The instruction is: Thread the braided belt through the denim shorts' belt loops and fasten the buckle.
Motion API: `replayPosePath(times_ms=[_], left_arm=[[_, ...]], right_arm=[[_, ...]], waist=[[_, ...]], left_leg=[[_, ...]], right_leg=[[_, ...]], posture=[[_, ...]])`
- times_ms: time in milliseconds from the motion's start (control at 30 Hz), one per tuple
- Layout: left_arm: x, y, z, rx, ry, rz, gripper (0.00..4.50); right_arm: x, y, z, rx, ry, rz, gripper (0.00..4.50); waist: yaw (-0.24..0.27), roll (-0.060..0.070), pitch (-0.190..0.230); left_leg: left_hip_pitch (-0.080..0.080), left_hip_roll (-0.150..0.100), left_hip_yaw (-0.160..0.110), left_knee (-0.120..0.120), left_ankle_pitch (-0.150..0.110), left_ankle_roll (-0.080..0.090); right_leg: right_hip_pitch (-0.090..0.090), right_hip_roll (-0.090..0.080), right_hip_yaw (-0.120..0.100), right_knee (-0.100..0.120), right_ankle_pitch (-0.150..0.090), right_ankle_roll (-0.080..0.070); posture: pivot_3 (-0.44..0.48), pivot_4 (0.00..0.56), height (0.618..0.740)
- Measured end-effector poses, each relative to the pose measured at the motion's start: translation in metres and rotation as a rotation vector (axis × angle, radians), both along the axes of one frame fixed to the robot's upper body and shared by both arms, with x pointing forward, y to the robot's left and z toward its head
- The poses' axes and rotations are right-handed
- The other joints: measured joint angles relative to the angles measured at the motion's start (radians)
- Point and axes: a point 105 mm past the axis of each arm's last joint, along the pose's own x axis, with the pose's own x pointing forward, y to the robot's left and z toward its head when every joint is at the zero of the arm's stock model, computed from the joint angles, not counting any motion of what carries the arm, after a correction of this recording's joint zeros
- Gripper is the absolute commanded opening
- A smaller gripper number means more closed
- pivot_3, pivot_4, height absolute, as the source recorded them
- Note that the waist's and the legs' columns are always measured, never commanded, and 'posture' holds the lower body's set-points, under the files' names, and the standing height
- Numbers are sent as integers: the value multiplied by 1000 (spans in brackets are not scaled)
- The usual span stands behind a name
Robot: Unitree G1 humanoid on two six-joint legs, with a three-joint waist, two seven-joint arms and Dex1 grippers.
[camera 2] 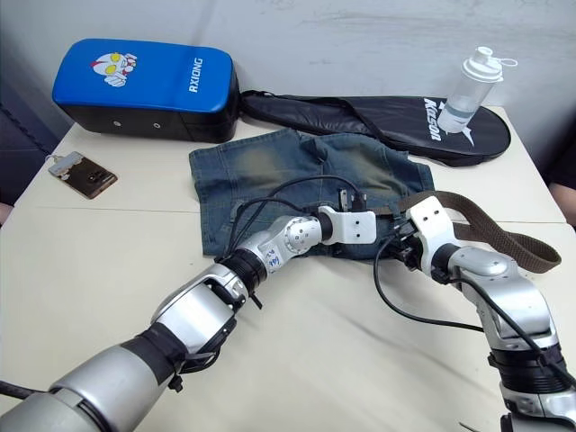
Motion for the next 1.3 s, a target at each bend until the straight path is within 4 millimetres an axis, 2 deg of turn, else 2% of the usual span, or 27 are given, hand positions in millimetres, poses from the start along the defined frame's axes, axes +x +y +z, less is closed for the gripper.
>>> replayPosePath(times_ms=[33,67,300,433,533,667,800,833,900,933,1100,1167,1300], left_arm=[[0,1,2,4,-2,-3,0],[1,3,4,13,-6,-8,0],[1,34,24,140,-97,-52,0],[6,89,30,300,-143,12,0],[3,116,34,352,-139,59,0],[-11,137,41,350,-125,87,0],[-17,142,39,274,-58,123,0],[-19,141,38,253,-43,126,0],[-20,136,37,210,-24,127,0],[-21,134,38,189,-24,129,0],[-22,132,53,61,-63,145,0],[-21,133,58,18,-78,157,0],[-23,127,59,-34,-78,145,0]], right_arm=[[1,1,-2,5,3,-6,242],[2,2,-2,8,3,-8,46],[6,10,-4,-5,30,-4,46],[8,10,-4,1,36,-4,46],[9,8,-6,2,44,-13,46],[12,10,-8,12,53,-13,46],[15,13,-7,67,42,1,46],[16,17,-6,123,40,3,670],[14,29,0,288,67,44,1375],[11,36,6,379,84,74,1877],[-5,50,51,739,105,200,4423],[-11,60,61,858,117,240,4475],[-8,74,57,997,143,210,4475]], waist=[[0,0,0],[-1,0,0],[-21,-1,-1],[-24,-1,-1],[-22,-4,-3],[-24,-9,-6],[-24,-13,-9],[-24,-13,-9],[-23,-13,-8],[-22,-12,-8],[-20,-12,-8],[-21,-12,-8],[-21,-11,-8]], left_leg=[[0,0,0,0,0,0],[0,0,0,0,0,0],[1,1,0,1,1,-1],[2,3,1,1,1,-3],[2,2,1,2,1,-2],[3,2,1,3,1,-2],[3,2,1,3,1,-2],[3,2,1,3,1,-2],[2,2,1,2,2,-3],[1,3,1,2,2,-3],[0,2,-1,2,1,-2],[0,2,-2,2,0,-1],[0,2,-2,1,1,-2]], right_leg=[[0,0,0,0,0,0],[0,0,0,0,0,0],[1,1,1,1,0,0],[1,3,1,2,0,-1],[2,3,1,2,0,-1],[3,1,2,3,0,0],[3,1,2,3,0,0],[3,1,2,3,0,0],[2,2,2,4,0,0],[2,2,2,4,0,0],[2,0,4,5,0,0],[3,0,6,5,0,0],[2,-1,7,5,0,0]], posture=[[0,150,740],[0,150,740],[0,150,740],[0,150,740],[0,150,740],[0,150,740],[0,150,740],[0,150,740],[0,150,740],[0,150,740],[0,150,740],[0,150,740],[0,150,740]])
